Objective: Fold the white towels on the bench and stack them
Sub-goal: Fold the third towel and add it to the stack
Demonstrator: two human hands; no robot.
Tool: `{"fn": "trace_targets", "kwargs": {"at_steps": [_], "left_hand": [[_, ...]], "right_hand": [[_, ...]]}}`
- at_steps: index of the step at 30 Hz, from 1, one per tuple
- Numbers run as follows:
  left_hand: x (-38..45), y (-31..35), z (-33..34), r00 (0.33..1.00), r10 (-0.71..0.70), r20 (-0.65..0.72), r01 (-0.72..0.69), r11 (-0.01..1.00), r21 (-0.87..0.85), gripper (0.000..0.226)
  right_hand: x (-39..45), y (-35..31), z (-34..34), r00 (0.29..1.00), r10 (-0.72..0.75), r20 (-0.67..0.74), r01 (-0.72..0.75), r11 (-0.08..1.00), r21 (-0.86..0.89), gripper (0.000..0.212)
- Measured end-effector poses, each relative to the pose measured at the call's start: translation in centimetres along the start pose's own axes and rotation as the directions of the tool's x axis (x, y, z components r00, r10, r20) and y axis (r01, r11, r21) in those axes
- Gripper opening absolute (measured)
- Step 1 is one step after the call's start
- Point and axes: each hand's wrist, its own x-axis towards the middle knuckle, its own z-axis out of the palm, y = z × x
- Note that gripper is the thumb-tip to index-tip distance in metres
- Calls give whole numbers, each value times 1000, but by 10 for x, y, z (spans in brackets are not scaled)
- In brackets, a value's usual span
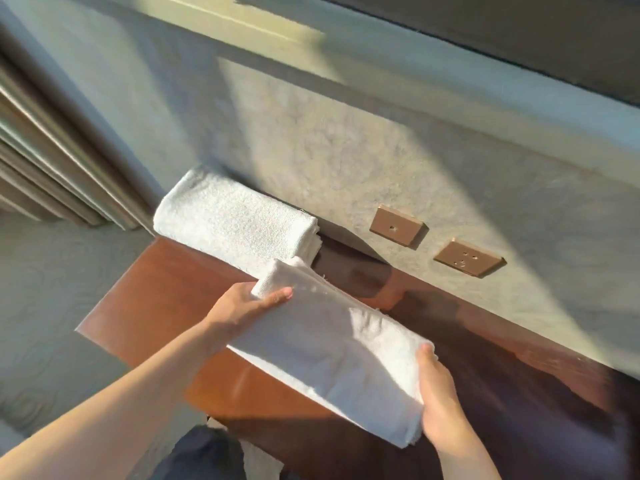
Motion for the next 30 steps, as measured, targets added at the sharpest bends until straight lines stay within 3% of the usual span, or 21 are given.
{"fn": "trace_targets", "kwargs": {"at_steps": [3,6,8,14,21,26,30], "left_hand": [[7,5,-57,997,38,-65,-40,998,-40,75],[26,12,-115,981,92,-171,-103,993,-55,60],[45,19,-153,971,116,-210,-132,989,-65,68],[125,38,-240,948,120,-296,-116,993,34,82],[216,40,-254,947,111,-302,-21,959,284,72],[248,24,-237,913,241,-328,-72,888,454,76],[256,19,-230,894,329,-305,-144,854,500,60]], "right_hand": [[-28,-38,40,996,-93,18,93,995,-30,63],[-51,-80,87,966,-251,-66,246,966,-78,60],[-62,-109,121,926,-349,-147,321,929,-185,62],[-56,-180,219,842,-494,-215,395,837,-379,62],[0,-201,277,813,-505,-291,339,816,-468,54],[28,-187,292,810,-474,-345,245,808,-536,51],[41,-184,298,799,-461,-387,187,802,-568,48]]}}
